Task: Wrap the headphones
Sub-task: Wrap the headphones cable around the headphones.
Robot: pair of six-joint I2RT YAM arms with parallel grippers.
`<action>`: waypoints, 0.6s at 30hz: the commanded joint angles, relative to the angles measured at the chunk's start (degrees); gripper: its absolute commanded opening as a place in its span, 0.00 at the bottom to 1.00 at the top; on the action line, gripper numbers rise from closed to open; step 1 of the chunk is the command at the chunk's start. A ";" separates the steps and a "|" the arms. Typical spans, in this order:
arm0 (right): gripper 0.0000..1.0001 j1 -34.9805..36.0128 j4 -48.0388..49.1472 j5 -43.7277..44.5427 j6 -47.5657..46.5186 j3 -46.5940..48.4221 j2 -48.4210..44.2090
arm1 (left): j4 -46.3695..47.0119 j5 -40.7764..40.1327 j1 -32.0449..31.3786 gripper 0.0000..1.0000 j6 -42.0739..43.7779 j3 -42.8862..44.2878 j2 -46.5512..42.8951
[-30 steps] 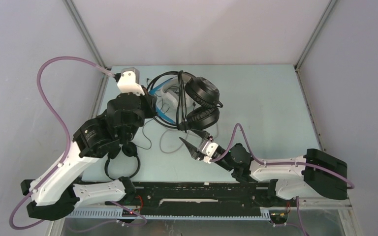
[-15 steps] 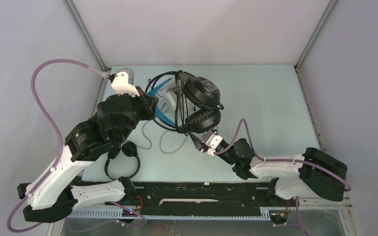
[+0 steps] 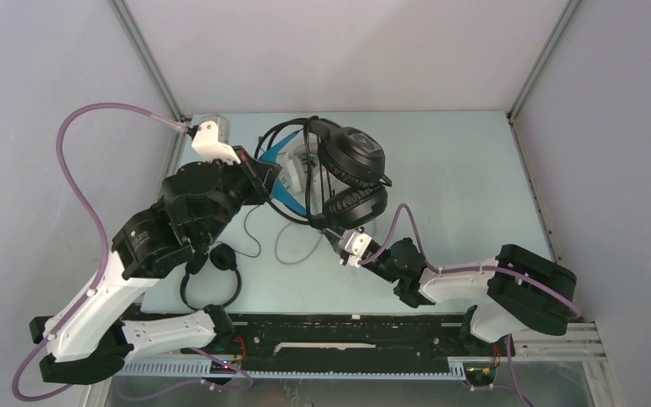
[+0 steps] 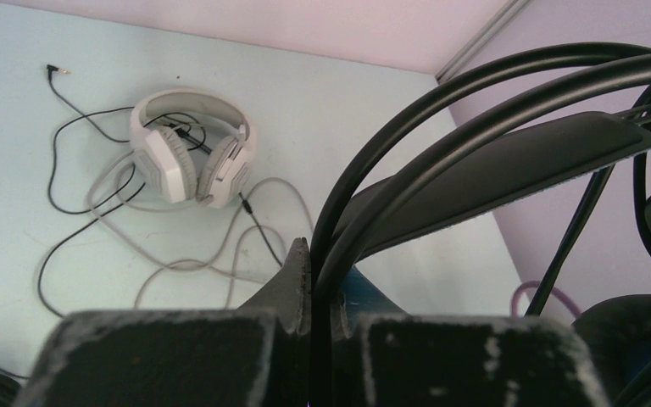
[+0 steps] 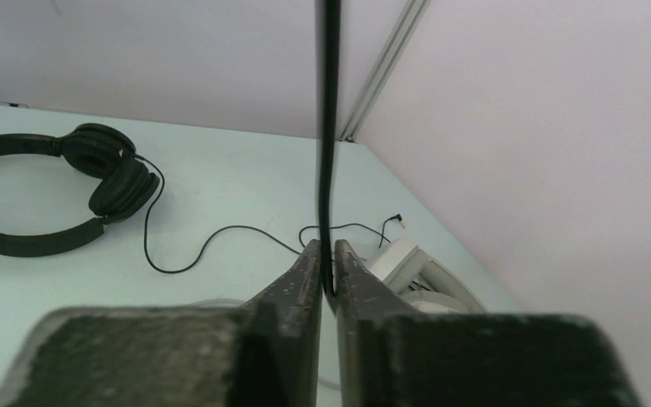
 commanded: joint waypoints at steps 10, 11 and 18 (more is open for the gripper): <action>0.00 0.78 3.24 -1.19 2.65 1.65 0.51 | 19.94 1.94 0.45 0.00 -0.03 -2.05 -2.12; 0.00 0.45 3.54 -0.83 3.10 1.36 0.39 | 19.18 2.23 0.45 0.00 -0.02 -1.57 -2.11; 0.00 -1.33 6.03 5.90 3.08 -0.87 -1.79 | 11.56 0.18 0.45 0.00 2.03 2.77 -2.19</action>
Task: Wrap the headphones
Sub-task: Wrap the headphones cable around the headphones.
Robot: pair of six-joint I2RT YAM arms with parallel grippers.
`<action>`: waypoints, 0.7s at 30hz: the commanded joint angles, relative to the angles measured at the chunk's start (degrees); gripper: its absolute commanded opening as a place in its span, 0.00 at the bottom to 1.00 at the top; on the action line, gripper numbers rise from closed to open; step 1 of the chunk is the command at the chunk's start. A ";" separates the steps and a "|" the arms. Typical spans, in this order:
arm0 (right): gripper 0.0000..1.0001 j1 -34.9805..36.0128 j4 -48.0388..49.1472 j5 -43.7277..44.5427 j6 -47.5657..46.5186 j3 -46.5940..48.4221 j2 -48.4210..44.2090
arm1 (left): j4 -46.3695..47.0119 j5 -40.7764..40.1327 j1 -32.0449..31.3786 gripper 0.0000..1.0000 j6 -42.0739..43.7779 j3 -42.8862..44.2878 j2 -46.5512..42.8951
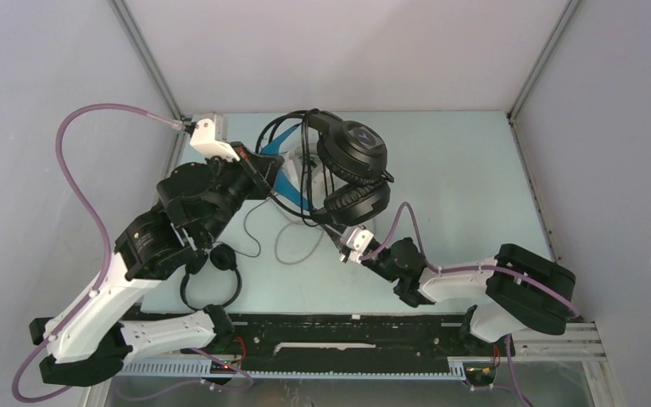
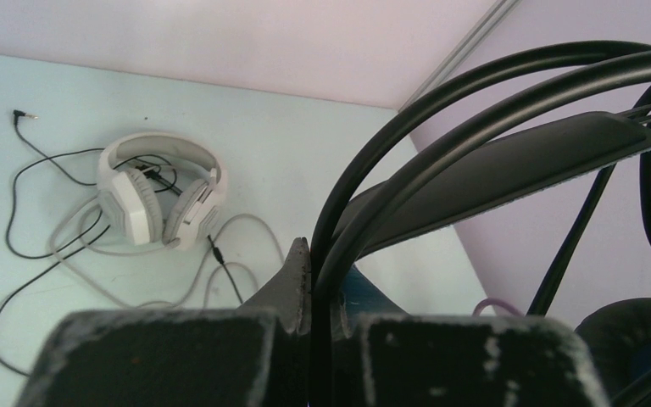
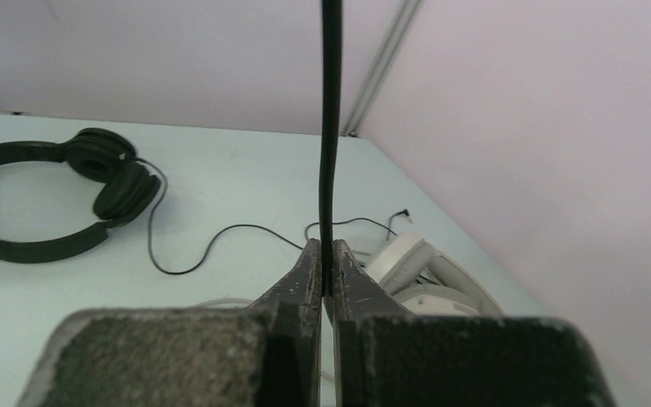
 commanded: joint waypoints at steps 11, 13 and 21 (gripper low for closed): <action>0.00 -4.02 -1.58 7.41 2.01 -4.06 -12.55 | 1.29 4.65 0.17 0.00 -1.07 9.10 -1.59; 0.00 -4.40 -2.27 7.62 2.24 -4.39 -13.79 | 1.05 6.34 0.19 0.00 -0.95 9.36 -1.63; 0.00 -6.28 -4.53 7.76 3.21 -5.89 -19.06 | -3.83 7.42 0.18 0.00 0.94 12.01 -0.69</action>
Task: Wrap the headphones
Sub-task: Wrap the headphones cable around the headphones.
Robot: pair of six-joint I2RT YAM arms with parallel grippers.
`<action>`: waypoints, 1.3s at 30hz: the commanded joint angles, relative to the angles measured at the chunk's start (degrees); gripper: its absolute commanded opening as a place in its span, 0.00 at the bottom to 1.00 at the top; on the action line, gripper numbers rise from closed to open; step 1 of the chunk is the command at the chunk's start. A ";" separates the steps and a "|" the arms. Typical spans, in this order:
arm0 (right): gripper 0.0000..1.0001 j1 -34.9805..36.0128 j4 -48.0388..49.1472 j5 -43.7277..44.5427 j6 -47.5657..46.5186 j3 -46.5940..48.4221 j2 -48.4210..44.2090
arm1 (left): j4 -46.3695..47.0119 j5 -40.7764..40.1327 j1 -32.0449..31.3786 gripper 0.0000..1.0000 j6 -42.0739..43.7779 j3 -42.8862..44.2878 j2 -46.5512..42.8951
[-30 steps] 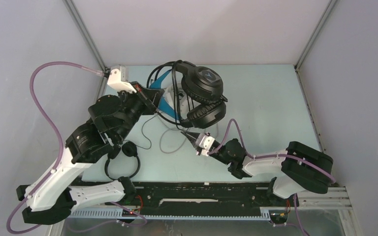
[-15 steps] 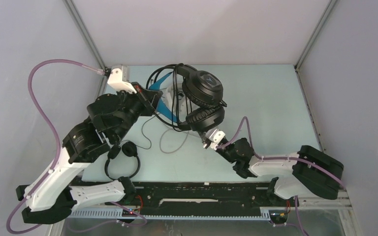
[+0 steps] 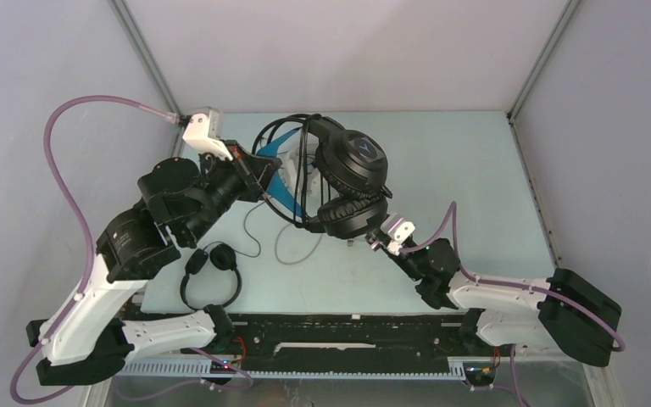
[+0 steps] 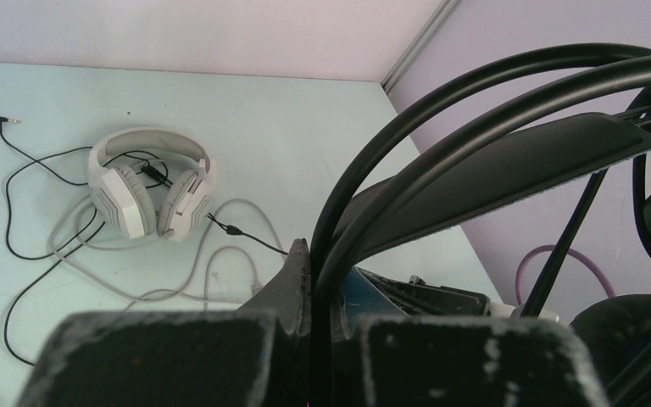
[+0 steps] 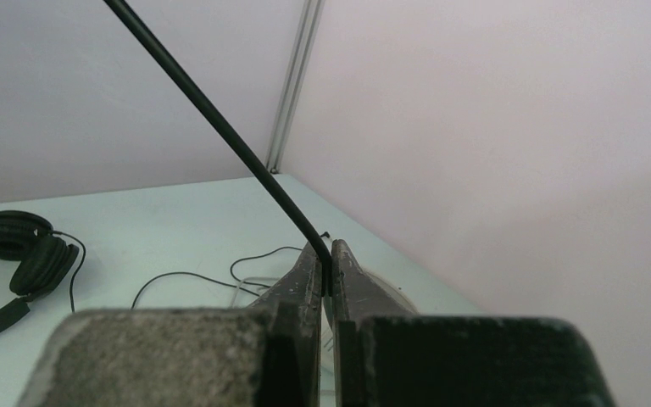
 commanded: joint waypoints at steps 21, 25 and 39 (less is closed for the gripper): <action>0.00 -3.78 -2.05 -0.81 3.48 -5.02 -8.88 | 8.19 2.10 0.06 0.00 -5.75 2.58 -2.87; 0.00 -3.78 -0.75 -2.31 4.52 -5.59 -8.54 | 11.10 2.92 0.06 0.00 -9.43 0.75 -3.90; 0.00 -3.73 0.14 -1.97 4.29 -7.04 -9.48 | 12.10 -7.89 0.31 0.00 -5.78 1.32 -3.34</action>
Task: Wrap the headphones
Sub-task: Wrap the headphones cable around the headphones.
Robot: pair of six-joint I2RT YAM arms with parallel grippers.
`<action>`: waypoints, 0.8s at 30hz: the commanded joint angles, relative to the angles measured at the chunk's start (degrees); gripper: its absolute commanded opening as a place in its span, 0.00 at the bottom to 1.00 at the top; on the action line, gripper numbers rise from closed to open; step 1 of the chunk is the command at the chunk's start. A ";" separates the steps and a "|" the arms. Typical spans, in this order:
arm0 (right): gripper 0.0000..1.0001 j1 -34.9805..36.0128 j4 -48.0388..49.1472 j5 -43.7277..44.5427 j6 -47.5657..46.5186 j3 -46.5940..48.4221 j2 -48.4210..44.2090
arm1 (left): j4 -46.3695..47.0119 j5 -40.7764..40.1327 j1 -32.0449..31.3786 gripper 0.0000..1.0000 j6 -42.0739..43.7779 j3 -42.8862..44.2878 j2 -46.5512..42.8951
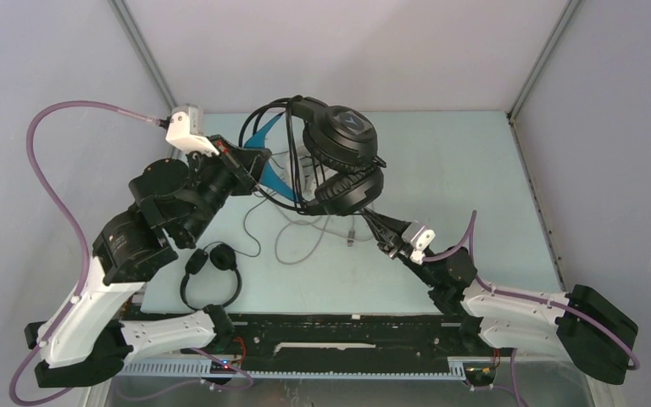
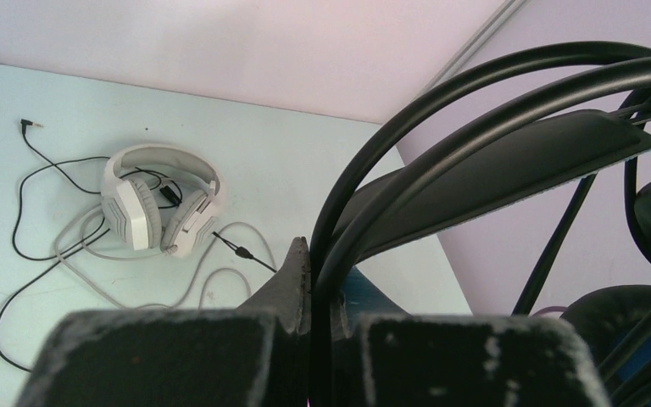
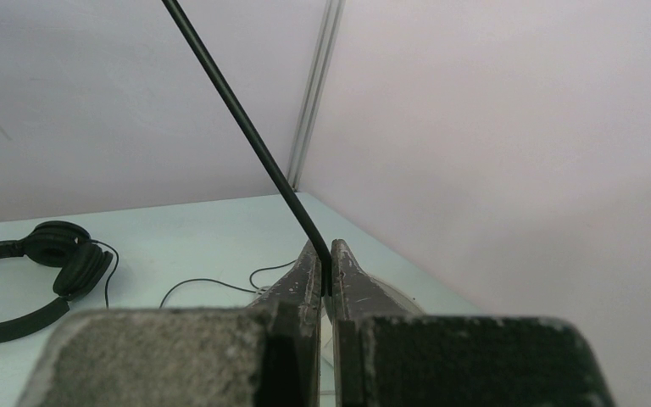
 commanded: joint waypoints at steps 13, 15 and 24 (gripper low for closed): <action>0.00 -1.08 1.12 2.22 0.10 -1.40 0.26 | 9.96 -6.60 0.67 0.00 0.82 1.09 -1.91; 0.00 -1.10 1.02 2.28 0.09 -1.40 0.41 | 10.22 -7.10 0.65 0.00 1.57 1.24 -1.63; 0.00 -1.15 0.74 3.98 0.10 -0.76 2.19 | 9.67 1.41 1.01 0.00 0.03 1.31 -1.91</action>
